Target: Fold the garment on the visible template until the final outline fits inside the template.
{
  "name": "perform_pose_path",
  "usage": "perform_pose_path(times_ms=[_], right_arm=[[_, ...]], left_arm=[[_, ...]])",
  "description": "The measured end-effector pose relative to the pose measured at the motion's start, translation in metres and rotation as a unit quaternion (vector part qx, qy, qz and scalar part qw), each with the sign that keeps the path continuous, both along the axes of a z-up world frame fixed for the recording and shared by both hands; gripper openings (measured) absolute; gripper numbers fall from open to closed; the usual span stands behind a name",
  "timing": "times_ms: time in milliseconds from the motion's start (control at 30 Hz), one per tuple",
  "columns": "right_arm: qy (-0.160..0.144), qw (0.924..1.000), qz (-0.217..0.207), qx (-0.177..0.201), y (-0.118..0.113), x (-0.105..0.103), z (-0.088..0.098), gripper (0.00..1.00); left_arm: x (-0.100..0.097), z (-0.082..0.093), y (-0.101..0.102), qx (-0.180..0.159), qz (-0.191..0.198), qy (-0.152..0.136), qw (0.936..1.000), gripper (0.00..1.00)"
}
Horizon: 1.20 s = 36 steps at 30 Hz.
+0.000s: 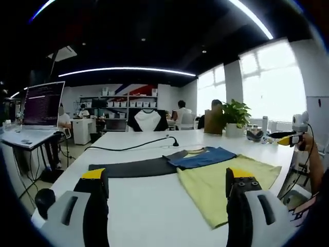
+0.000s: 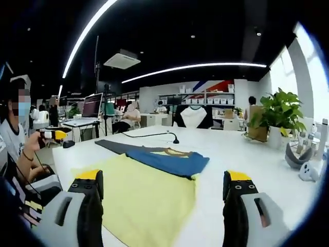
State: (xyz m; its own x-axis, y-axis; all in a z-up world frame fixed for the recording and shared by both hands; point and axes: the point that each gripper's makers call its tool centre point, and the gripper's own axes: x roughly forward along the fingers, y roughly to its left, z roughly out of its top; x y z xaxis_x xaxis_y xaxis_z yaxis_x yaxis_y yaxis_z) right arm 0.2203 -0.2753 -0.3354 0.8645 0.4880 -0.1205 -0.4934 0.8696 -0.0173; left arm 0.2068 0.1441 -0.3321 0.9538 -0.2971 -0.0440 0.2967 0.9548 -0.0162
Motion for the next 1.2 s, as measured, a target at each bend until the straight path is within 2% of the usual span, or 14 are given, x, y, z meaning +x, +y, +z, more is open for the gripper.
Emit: perform_pose_path(times_ms=[100,167,333,433,567,600,667,733,833,900,933,1000,1100,1200], right_arm=[[-0.010,0.9989,-0.044,-0.006,-0.020,0.003,0.003,1.00],[-0.010,0.9985,-0.053,-0.008,-0.025,0.003,0.003,1.00],[-0.014,0.9988,-0.047,0.009,-0.028,0.000,0.009,1.00],[-0.013,0.9991,-0.041,0.004,-0.024,-0.003,0.009,1.00],[-0.013,0.9988,-0.044,0.016,-0.023,-0.004,0.010,1.00],[-0.009,0.9988,-0.045,0.015,-0.025,-0.003,0.007,1.00],[0.001,0.9984,-0.052,0.019,-0.031,0.000,0.003,1.00],[-0.001,0.9981,-0.060,0.015,-0.034,0.000,0.004,1.00],[-0.007,0.9975,-0.070,0.003,-0.041,-0.002,0.006,1.00],[-0.006,0.9976,-0.068,0.009,-0.044,-0.003,0.007,1.00],[-0.006,0.9977,-0.066,0.013,-0.045,-0.003,0.007,1.00],[-0.006,0.9979,-0.063,0.009,-0.044,-0.004,0.007,1.00],[-0.012,0.9983,-0.058,0.002,-0.044,-0.009,0.012,1.00],[-0.017,0.9983,-0.055,0.010,-0.045,-0.012,0.016,1.00]], left_arm=[[0.005,-0.002,-0.005,-0.010,-0.005,0.000,0.9999,1.00],[0.008,-0.001,-0.008,-0.007,-0.007,-0.002,1.0000,1.00],[0.015,0.003,-0.008,0.000,-0.002,-0.004,1.0000,1.00],[0.021,0.008,-0.005,0.001,0.005,-0.012,0.9999,1.00],[0.035,0.022,0.001,-0.003,0.010,-0.030,0.9995,1.00],[0.043,0.026,0.003,0.001,0.013,-0.040,0.9991,1.00],[0.051,0.022,0.008,-0.001,0.020,-0.018,0.9996,1.00],[0.058,0.030,0.006,-0.017,-0.004,-0.030,0.9994,1.00],[0.072,0.035,0.014,-0.015,-0.005,-0.033,0.9993,1.00],[0.081,0.040,0.018,-0.015,-0.006,-0.045,0.9989,1.00],[0.088,0.047,0.018,-0.013,-0.017,-0.067,0.9975,1.00],[0.099,0.047,0.022,-0.011,-0.015,-0.062,0.9979,1.00],[0.117,0.045,0.026,0.011,-0.009,-0.052,0.9986,1.00],[0.139,0.042,0.031,0.012,-0.008,-0.043,0.9990,1.00]])
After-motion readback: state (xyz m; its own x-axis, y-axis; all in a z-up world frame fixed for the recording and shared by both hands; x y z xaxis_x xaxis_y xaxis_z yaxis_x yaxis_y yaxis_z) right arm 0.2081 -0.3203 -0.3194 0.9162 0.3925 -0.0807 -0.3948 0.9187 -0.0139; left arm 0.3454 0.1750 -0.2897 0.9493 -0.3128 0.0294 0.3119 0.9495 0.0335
